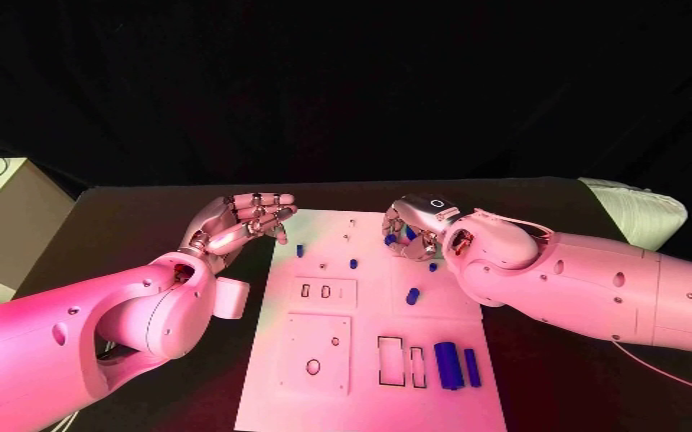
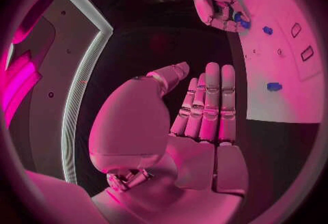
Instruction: Assemble the parts on the task board
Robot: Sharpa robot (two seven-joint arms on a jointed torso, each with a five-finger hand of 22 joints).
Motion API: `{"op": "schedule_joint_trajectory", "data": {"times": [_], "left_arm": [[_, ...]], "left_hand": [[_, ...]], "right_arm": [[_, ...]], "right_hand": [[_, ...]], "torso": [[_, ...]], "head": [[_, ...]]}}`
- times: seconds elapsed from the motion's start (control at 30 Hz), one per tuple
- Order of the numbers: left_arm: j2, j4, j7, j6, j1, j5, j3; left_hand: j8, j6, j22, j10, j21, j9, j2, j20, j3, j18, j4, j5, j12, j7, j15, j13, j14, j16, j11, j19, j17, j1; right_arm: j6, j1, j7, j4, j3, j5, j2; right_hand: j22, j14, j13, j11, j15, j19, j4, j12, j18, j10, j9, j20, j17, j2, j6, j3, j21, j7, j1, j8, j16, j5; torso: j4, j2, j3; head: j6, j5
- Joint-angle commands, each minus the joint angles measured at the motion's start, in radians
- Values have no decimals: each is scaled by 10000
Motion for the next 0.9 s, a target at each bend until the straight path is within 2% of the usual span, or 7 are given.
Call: {"op": "schedule_joint_trajectory", "data": {"times": [0.03,0.23,0.43,0.63,0.83,0.9], "left_arm": [[15,-5,6,240,18,64,7],[23,-16,0,247,19,78,6],[47,6,-26,257,20,82,6],[64,13,-32,270,21,83,6],[119,11,-35,320,20,87,6],[139,4,-40,336,20,99,6]], "left_hand": [[-40,-100,22,-75,44,7,107,-2,28,128,21,-57,-12,-13,11,-14,-80,46,11,-49,-17,-18],[-57,-155,36,-118,69,10,97,16,-29,126,72,-91,9,-3,29,-15,-78,88,23,-69,-24,-74],[-58,-164,39,-128,73,12,106,19,-37,127,83,-92,13,-2,30,-14,-77,99,24,-74,-26,-78],[-58,-164,39,-128,73,12,106,19,-37,127,83,-92,13,-2,30,-14,-77,99,24,-74,-26,-78],[-57,-167,40,-134,76,14,112,21,-40,128,86,-92,16,-1,30,-14,-75,106,24,-76,-27,-76],[-57,-168,41,-136,78,15,117,22,-41,129,90,-92,18,1,30,-14,-74,110,25,-77,-27,-76]], "right_arm": [[-1230,-1,-474,73,9,33,-12],[-1632,16,-705,92,27,80,101],[-1741,27,-799,-101,50,106,398],[-1665,36,-839,-441,73,155,782],[-1464,41,-821,-762,83,256,1192],[-1386,41,-829,-847,84,274,1313]], "right_hand": [[1009,235,42,-236,-61,17,-25,43,-57,304,54,-63,-11,269,60,55,45,-6,228,36,-1,53],[992,228,62,-228,-63,1,-63,23,-52,275,84,-72,-38,282,14,87,32,10,257,39,-13,88],[995,227,74,-217,-58,0,-80,8,-53,253,102,-74,-39,273,-17,93,32,22,255,39,-11,101],[988,225,84,-212,-55,-6,-98,-2,-51,240,117,-74,-50,269,-38,103,26,30,262,40,-15,113],[982,223,106,-190,-42,-15,-110,-21,-50,213,147,-69,-63,257,-83,106,20,54,235,41,-17,145],[980,223,108,-188,-40,-17,-110,-23,-49,210,150,-68,-65,253,-88,104,18,55,229,41,-18,145]], "torso": [[4,28,-18],[16,54,-18],[81,103,-29],[64,125,-32],[83,139,-53],[72,144,-35]], "head": [[81,-23],[145,-18],[187,-36],[261,110],[241,148],[235,177]]}}
